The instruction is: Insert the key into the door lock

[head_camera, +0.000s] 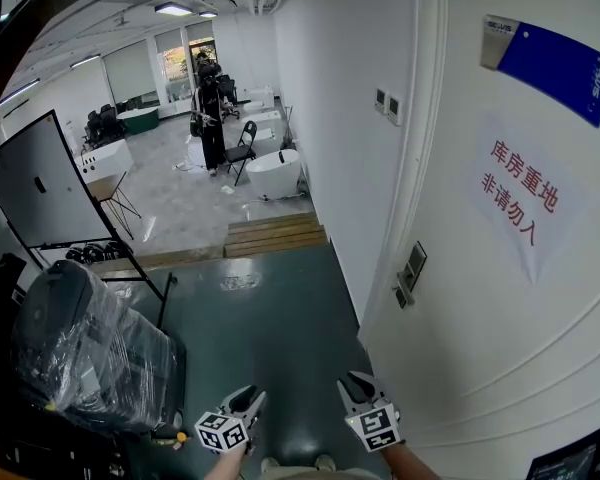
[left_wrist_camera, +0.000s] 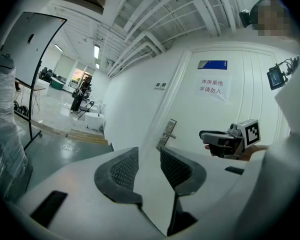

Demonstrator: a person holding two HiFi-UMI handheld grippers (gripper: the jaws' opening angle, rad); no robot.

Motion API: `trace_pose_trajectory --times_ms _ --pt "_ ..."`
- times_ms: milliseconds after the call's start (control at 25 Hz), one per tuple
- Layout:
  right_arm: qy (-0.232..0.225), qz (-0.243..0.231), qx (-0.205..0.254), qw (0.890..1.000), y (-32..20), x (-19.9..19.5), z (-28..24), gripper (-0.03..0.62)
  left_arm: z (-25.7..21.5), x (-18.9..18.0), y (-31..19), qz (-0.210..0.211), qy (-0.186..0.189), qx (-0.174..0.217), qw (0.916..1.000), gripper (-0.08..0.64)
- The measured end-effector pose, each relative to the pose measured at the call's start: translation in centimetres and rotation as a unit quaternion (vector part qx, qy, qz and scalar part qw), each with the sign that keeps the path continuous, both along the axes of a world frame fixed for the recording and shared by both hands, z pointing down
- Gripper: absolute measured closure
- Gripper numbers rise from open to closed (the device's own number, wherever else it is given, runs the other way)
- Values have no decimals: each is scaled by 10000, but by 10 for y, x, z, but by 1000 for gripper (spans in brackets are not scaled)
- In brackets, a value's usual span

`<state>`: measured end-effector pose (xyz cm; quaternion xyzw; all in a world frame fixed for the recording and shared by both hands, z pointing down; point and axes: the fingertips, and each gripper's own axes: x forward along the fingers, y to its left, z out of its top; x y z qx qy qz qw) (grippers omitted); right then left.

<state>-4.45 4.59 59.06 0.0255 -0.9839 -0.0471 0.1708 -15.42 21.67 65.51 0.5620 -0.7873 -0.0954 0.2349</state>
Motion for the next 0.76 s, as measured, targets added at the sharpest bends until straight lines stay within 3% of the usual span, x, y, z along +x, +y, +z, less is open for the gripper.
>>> trace_pose_trajectory --times_ms 760 --pt "75 43 -9 10000 -17 -9 7 505 2 -7 -19 89 51 -29 9999 428"
